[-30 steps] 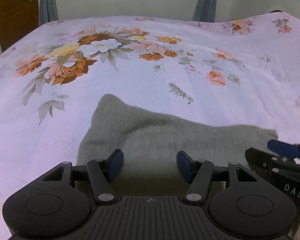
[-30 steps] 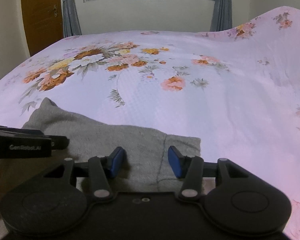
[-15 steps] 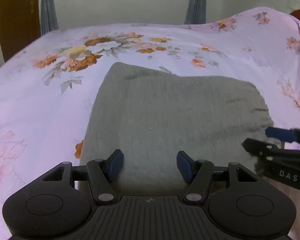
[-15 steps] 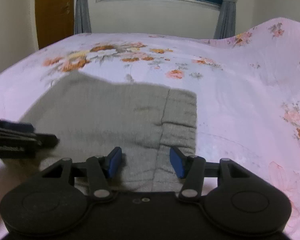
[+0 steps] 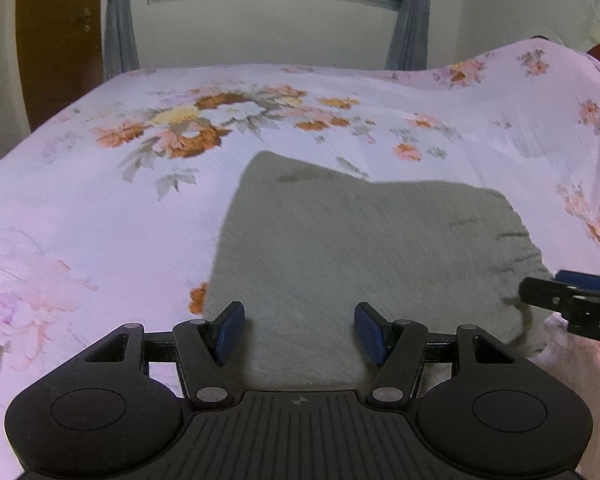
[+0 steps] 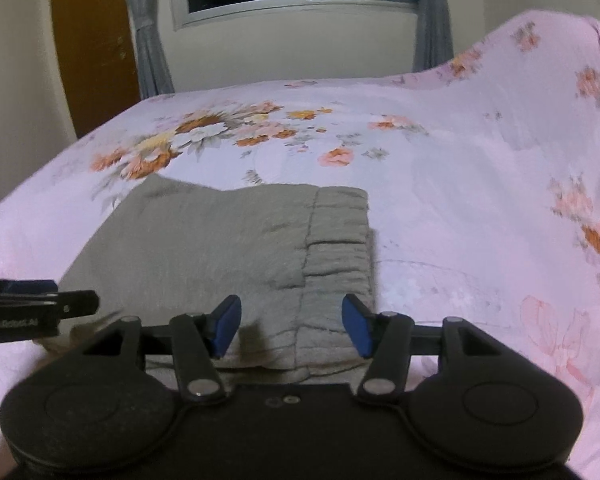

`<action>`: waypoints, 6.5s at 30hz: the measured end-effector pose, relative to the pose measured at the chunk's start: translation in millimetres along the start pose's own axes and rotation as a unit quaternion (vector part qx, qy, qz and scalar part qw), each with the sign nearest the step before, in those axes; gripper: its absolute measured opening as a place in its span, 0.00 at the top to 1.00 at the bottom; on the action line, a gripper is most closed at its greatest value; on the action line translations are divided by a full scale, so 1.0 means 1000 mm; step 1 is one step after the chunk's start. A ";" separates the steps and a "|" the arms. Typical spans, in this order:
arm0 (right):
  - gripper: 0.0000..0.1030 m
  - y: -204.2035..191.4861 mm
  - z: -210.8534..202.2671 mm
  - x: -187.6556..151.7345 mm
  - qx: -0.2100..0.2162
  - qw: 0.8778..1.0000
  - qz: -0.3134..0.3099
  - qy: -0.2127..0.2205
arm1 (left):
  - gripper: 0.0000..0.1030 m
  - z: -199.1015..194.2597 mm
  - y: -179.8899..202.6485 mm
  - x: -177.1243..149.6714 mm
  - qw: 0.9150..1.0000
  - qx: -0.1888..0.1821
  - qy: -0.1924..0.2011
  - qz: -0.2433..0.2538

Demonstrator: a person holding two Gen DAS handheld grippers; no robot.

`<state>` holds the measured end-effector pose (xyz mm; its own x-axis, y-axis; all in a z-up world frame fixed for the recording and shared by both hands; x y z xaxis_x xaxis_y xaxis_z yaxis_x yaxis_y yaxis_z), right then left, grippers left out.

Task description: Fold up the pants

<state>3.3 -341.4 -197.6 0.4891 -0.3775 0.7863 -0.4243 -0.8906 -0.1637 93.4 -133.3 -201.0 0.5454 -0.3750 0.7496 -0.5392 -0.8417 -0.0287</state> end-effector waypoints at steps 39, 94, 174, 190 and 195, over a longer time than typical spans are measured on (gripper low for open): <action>0.15 0.057 0.073 -0.014 0.135 0.971 0.153 -0.121 | 0.35 0.087 -0.049 -0.009 0.980 -0.151 -0.087 -0.097; 0.48 -0.020 0.037 0.132 0.324 0.929 0.177 0.014 | 0.76 0.015 -0.039 0.114 0.990 -0.099 0.079 -0.062; 0.41 -0.028 0.102 0.085 0.009 0.999 -0.034 0.018 | 0.19 0.116 -0.014 0.088 0.998 0.048 -0.031 0.032; 0.41 -0.021 0.088 0.074 -0.011 1.000 -0.029 0.001 | 0.19 0.106 0.001 0.080 0.997 0.043 -0.048 0.036; 0.40 -0.020 0.078 0.068 0.011 1.000 -0.001 -0.012 | 0.00 0.095 0.005 0.079 0.997 0.037 -0.055 0.033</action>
<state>104.8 -368.8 -187.0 0.5076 -0.3820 0.7723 -0.4065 -0.8965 -0.1763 194.5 -204.1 -204.3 0.5788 -0.4680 0.6678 -0.5300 -0.8383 -0.1281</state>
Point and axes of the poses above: each gripper's, at about its wrist camera, not at the fingertips, and z roughly the way its jaws point, y to its right, x to its top, the point moved 5 cm from there along z, roughly the way its jaws point, and after that the axes turned 6 degrees about z, right-handed, at the moved point
